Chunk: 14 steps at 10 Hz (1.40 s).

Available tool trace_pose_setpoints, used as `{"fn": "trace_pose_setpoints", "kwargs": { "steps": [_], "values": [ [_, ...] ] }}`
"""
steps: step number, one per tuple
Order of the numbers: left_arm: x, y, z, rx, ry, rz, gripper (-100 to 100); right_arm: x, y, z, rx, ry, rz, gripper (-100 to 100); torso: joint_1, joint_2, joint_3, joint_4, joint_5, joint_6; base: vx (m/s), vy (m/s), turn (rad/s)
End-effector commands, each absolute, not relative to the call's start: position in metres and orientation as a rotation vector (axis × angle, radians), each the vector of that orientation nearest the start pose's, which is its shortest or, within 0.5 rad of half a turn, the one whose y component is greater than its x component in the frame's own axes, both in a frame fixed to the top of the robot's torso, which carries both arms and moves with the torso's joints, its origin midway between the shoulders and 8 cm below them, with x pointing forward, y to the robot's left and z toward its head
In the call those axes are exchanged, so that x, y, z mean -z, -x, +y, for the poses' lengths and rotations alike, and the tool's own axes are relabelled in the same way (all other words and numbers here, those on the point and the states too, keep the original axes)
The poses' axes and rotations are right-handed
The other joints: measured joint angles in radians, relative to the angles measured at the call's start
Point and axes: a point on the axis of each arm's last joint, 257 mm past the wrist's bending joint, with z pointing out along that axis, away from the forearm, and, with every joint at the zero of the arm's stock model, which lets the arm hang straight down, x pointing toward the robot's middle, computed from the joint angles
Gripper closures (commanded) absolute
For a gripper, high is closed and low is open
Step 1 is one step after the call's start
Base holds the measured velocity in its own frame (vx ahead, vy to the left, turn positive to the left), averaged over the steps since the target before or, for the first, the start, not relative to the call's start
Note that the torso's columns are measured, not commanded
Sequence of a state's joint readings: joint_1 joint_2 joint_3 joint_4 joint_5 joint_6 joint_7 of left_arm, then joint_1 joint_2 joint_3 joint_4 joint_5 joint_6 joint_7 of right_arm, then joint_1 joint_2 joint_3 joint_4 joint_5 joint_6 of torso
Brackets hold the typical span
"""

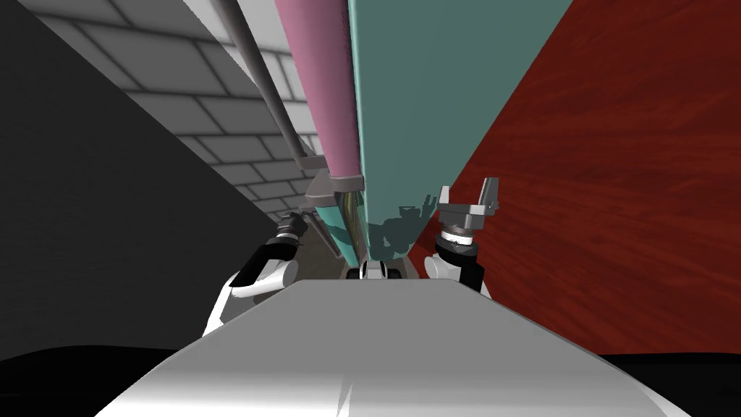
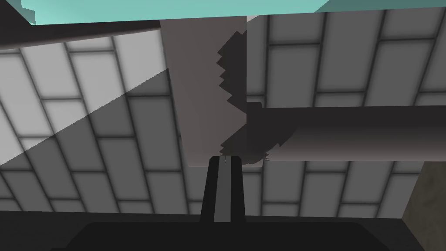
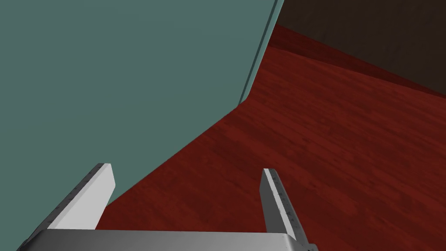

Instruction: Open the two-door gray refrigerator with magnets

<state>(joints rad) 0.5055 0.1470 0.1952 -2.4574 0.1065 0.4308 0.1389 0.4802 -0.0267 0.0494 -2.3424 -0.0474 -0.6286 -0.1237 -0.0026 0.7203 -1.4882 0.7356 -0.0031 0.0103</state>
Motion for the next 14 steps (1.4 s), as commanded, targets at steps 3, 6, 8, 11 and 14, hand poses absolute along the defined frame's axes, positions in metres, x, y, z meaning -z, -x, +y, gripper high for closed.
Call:
{"fn": "trace_pose_setpoints", "kwargs": {
  "steps": [3,6,8,11,14],
  "values": [
    [0.084,-0.395,0.346,1.081,1.251,1.078,100,-0.078,-0.308,-0.259,-1.552,-0.543,0.431,0,-0.003,-0.001,-0.001,0.0,-0.001,0.001,-0.036,0.306,-0.099],
    [0.083,-0.397,0.339,1.099,1.242,1.094,100,-0.078,-0.308,-0.259,-1.552,-0.543,0.431,0,-0.004,0.0,-0.001,0.001,-0.002,0.002,-0.027,0.281,-0.069],
    [0.081,-0.401,0.326,1.132,1.222,1.125,100,-0.078,-0.308,-0.259,-1.552,-0.543,0.431,0,-0.003,0.003,0.001,0.001,-0.001,0.0,-0.04,0.333,-0.136],
    [0.08,-0.402,0.319,1.149,1.213,1.142,100,-0.078,-0.308,-0.259,-1.551,-0.544,0.431,0,-0.003,0.006,0.004,0.003,-0.001,-0.003,-0.023,0.335,-0.076],
    [0.085,-0.402,0.316,1.153,1.216,1.161,100,-0.078,-0.308,-0.259,-1.552,-0.544,0.431,0,-0.005,0.012,0.008,0.003,-0.001,-0.006,-0.023,0.214,-0.066]
  ]
}}
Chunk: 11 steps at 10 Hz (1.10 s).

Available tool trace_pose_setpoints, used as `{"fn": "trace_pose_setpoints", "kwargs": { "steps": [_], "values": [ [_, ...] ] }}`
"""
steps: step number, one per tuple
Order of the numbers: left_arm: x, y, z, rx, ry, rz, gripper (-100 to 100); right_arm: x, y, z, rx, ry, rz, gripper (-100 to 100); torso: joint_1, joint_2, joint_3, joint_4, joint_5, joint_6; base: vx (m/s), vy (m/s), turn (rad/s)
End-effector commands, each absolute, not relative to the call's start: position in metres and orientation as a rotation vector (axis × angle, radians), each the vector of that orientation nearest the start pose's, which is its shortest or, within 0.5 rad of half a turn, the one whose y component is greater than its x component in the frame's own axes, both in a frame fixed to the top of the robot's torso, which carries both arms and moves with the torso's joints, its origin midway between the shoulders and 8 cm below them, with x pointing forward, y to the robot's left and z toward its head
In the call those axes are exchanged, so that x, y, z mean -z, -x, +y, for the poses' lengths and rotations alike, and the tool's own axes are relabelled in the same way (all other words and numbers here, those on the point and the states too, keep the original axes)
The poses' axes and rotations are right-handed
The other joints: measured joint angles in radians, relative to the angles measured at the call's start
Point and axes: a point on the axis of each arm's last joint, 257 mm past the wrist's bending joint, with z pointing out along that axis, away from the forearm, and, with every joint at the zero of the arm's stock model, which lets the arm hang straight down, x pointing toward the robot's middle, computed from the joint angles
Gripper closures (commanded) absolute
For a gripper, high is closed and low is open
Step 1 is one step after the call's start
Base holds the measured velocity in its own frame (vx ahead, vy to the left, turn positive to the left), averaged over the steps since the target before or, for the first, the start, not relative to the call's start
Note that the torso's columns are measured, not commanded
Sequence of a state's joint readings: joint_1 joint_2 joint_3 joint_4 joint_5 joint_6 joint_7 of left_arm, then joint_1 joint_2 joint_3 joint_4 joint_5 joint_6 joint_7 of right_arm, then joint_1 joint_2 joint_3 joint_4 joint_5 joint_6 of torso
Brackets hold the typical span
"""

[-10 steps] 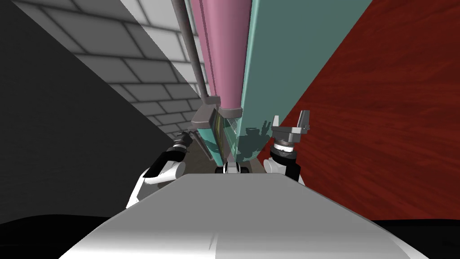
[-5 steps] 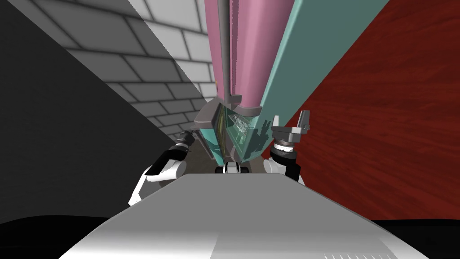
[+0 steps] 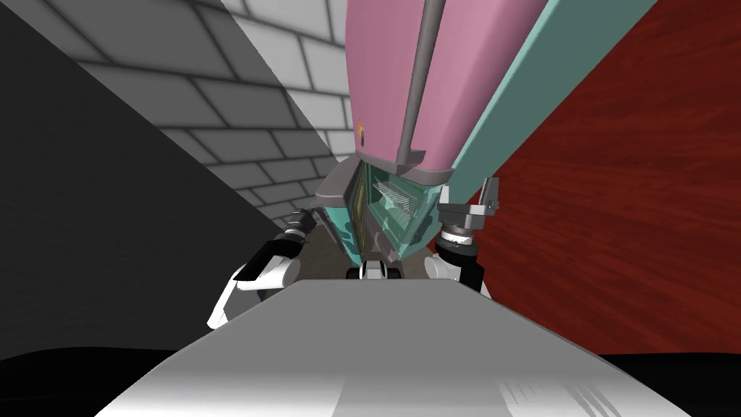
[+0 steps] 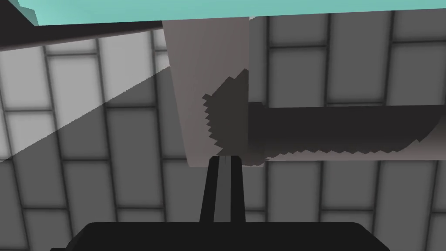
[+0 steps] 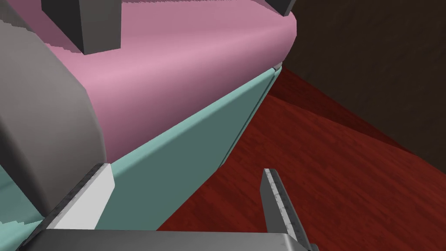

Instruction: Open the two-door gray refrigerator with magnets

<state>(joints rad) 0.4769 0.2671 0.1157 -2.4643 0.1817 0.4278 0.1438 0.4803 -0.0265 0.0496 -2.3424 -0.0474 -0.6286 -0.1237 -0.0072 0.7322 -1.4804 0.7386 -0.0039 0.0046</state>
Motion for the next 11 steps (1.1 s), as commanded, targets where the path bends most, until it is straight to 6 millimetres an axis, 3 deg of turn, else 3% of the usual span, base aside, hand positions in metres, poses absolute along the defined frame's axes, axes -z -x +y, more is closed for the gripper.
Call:
{"fn": "trace_pose_setpoints", "kwargs": {
  "steps": [1,3,6,8,9,11],
  "values": [
    [0.09,-0.399,0.31,1.179,1.262,1.167,-100,-0.078,-0.308,-0.259,-1.552,-0.544,0.43,0,-0.004,0.002,0.002,-0.001,0.0,-0.003,0.065,0.024,-0.018],
    [0.097,-0.396,0.307,1.192,1.303,1.176,-100,-0.078,-0.308,-0.259,-1.552,-0.544,0.43,0,0.0,-0.01,-0.004,-0.009,0.005,0.003,0.1,-0.016,-0.012],
    [0.07,-0.387,0.304,1.206,1.26,1.155,-100,-0.078,-0.308,-0.259,-1.552,-0.544,0.43,0,0.012,-0.018,-0.01,-0.011,0.009,0.004,0.034,-0.016,0.032],
    [0.072,-0.385,0.306,1.195,1.266,1.158,-100,-0.078,-0.308,-0.259,-1.552,-0.544,0.43,0,0.006,-0.02,-0.012,-0.008,0.004,0.007,0.073,0.006,0.083],
    [0.075,-0.391,0.304,1.211,1.263,1.155,100,-0.078,-0.308,-0.259,-1.552,-0.544,0.43,0,0.003,-0.017,-0.01,-0.009,0.004,0.008,-0.086,0.007,-0.053],
    [0.081,-0.387,0.305,1.193,1.278,1.176,100,-0.078,-0.308,-0.259,-1.552,-0.544,0.43,0,-0.001,-0.007,-0.005,-0.001,-0.001,0.004,-0.029,0.089,-0.01]
  ]
}}
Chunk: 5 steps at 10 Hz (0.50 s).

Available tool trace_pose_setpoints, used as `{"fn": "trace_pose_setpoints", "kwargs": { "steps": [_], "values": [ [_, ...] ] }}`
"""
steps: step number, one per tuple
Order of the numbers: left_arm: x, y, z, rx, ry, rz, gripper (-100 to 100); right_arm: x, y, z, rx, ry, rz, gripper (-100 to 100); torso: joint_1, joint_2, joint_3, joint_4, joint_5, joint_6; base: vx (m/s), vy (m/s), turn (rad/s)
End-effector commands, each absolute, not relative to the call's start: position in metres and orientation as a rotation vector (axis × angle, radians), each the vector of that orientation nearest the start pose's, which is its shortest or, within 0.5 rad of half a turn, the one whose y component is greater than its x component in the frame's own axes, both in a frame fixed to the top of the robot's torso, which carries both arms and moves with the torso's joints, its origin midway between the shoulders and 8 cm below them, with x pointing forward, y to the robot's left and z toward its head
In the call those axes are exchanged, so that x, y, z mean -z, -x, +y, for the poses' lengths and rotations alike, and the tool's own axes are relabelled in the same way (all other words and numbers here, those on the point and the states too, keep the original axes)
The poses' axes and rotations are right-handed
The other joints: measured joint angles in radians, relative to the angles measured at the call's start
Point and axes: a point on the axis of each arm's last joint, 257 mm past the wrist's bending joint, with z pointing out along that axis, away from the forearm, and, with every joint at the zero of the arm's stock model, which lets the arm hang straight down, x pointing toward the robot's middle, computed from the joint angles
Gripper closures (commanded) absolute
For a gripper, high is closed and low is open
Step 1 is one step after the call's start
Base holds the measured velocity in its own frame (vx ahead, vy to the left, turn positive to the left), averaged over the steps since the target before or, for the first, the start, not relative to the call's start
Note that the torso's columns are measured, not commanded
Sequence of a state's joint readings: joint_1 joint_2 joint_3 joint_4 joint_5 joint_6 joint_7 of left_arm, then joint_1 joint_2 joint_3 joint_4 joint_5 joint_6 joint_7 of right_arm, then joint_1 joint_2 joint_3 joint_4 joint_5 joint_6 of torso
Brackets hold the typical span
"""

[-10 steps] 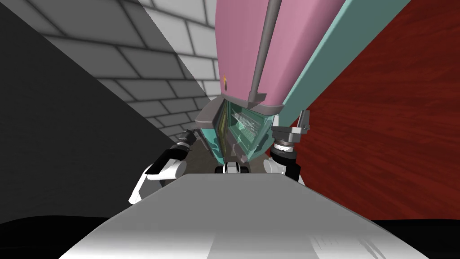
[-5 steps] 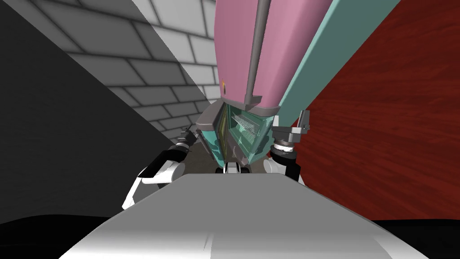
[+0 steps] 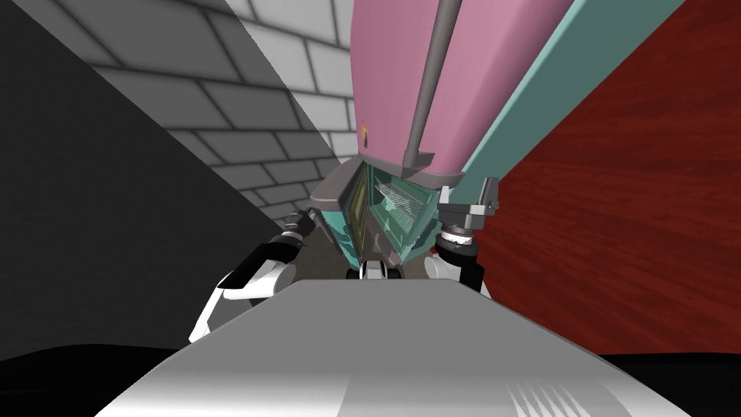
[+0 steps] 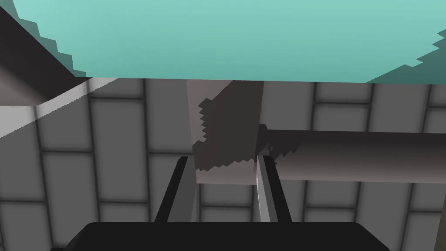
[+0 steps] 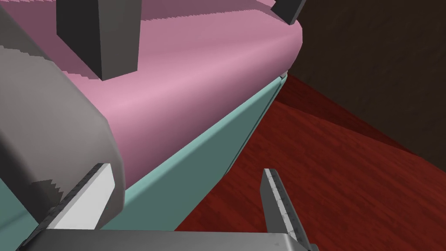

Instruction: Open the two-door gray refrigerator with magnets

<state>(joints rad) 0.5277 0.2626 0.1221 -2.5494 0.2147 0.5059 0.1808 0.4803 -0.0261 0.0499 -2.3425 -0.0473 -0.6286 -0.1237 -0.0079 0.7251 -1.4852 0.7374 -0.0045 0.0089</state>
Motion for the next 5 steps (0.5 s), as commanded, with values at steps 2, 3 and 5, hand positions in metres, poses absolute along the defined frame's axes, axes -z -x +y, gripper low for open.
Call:
{"fn": "trace_pose_setpoints", "kwargs": {
  "steps": [2,3,5],
  "values": [
    [0.076,-0.388,0.296,1.22,1.257,1.19,100,-0.078,-0.308,-0.259,-1.551,-0.544,0.431,0,0.015,-0.002,-0.001,-0.001,0.005,0.0,0.041,0.325,-0.125],
    [0.076,-0.388,0.296,1.22,1.257,1.19,100,-0.078,-0.308,-0.259,-1.551,-0.544,0.431,0,0.013,-0.005,-0.003,-0.001,0.004,0.0,0.06,0.314,-0.048],
    [0.071,-0.389,0.287,1.247,1.237,1.205,100,-0.078,-0.308,-0.259,-1.551,-0.544,0.431,0,-0.003,-0.001,0.0,-0.003,0.001,0.0,0.018,0.301,-0.103]
  ]
}}
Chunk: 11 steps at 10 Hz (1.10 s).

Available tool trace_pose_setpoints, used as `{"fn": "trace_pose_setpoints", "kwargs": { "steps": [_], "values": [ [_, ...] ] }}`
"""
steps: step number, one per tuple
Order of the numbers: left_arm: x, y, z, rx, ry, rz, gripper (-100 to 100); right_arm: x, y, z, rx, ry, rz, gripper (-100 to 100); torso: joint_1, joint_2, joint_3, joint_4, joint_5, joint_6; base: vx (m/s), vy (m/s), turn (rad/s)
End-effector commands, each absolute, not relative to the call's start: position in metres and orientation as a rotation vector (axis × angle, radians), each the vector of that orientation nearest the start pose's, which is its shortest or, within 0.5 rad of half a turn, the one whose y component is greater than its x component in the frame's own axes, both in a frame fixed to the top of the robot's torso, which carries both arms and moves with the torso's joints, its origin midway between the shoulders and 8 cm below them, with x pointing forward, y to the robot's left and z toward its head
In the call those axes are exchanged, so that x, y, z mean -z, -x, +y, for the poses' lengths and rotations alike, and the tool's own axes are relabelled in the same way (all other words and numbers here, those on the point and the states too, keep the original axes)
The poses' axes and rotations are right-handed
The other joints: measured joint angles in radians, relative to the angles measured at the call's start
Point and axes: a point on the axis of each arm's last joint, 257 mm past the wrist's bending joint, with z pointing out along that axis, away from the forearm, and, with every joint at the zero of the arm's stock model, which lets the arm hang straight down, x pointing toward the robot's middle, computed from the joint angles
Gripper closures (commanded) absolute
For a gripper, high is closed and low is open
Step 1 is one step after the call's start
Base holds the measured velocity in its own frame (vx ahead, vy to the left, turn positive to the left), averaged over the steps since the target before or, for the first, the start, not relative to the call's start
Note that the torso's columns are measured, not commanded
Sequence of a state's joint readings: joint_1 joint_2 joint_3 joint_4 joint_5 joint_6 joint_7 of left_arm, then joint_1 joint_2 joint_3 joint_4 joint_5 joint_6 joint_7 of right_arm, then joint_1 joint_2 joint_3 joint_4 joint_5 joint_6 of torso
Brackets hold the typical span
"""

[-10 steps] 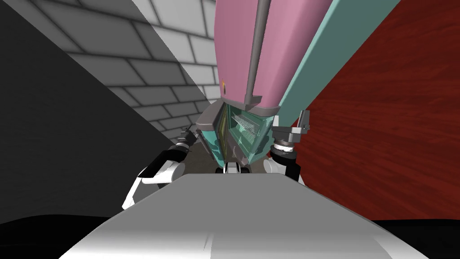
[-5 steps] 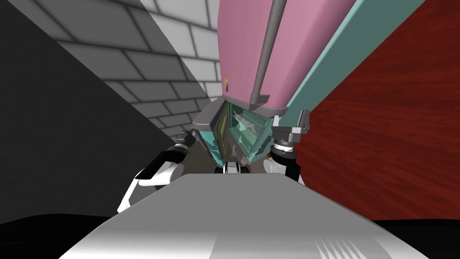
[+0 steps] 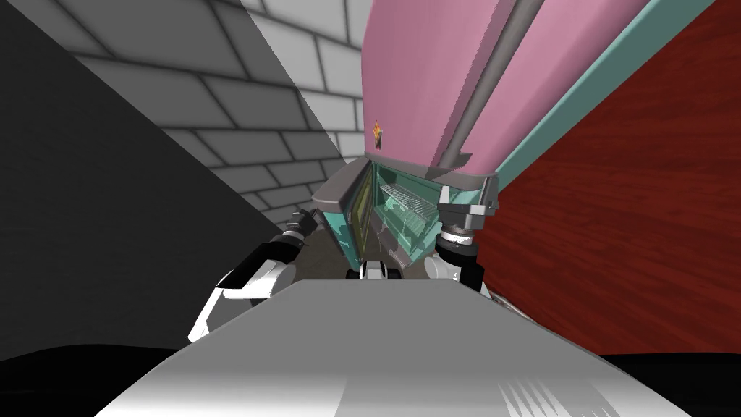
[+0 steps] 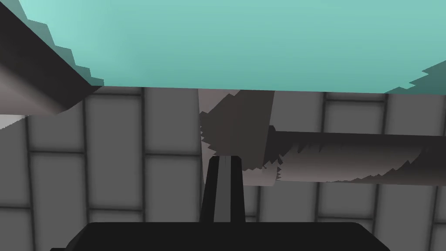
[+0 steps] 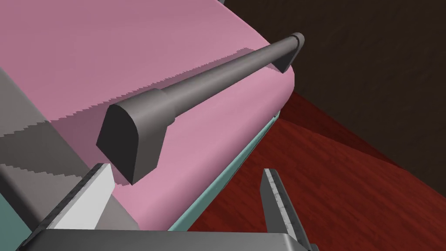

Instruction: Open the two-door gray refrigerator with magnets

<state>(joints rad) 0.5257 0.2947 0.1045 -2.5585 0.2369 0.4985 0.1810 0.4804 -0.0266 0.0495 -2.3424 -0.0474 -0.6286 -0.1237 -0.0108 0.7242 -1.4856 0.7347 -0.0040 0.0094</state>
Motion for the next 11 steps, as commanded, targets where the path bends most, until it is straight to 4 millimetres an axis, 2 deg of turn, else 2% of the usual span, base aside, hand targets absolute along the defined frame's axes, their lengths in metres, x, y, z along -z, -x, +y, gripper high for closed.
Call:
{"fn": "trace_pose_setpoints", "kwargs": {
  "steps": [1,4,6,7,8,11],
  "values": [
    [0.068,-0.39,0.283,1.261,1.227,1.213,100,-0.078,-0.308,-0.259,-1.551,-0.544,0.431,0,0.002,0.0,0.0,0.001,0.0,0.001,0.018,0.367,-0.146],
    [0.062,-0.391,0.269,1.3,1.196,1.236,100,-0.078,-0.308,-0.259,-1.551,-0.544,0.431,0,0.003,0.0,-0.001,0.004,-0.002,0.001,0.08,0.399,-0.119],
    [0.06,-0.391,0.265,1.313,1.186,1.244,100,-0.078,-0.308,-0.259,-1.551,-0.544,0.431,0,-0.007,0.005,0.002,0.003,-0.003,0.0,0.002,0.304,-0.064],
    [0.067,-0.392,0.271,1.293,1.203,1.246,100,-0.078,-0.308,-0.259,-1.552,-0.544,0.431,0,-0.004,0.01,0.006,0.005,-0.003,-0.002,-0.013,0.149,-0.032],
    [0.079,-0.396,0.276,1.28,1.231,1.255,-100,-0.078,-0.308,-0.259,-1.552,-0.544,0.43,0,-0.005,0.013,0.009,0.004,-0.001,-0.007,0.003,0.037,-0.01],
    [0.099,-0.401,0.279,1.276,1.273,1.263,-100,-0.078,-0.308,-0.259,-1.552,-0.544,0.43,0,0.009,0.012,0.009,0.002,0.004,-0.008,0.008,0.015,-0.034]
  ]
}}
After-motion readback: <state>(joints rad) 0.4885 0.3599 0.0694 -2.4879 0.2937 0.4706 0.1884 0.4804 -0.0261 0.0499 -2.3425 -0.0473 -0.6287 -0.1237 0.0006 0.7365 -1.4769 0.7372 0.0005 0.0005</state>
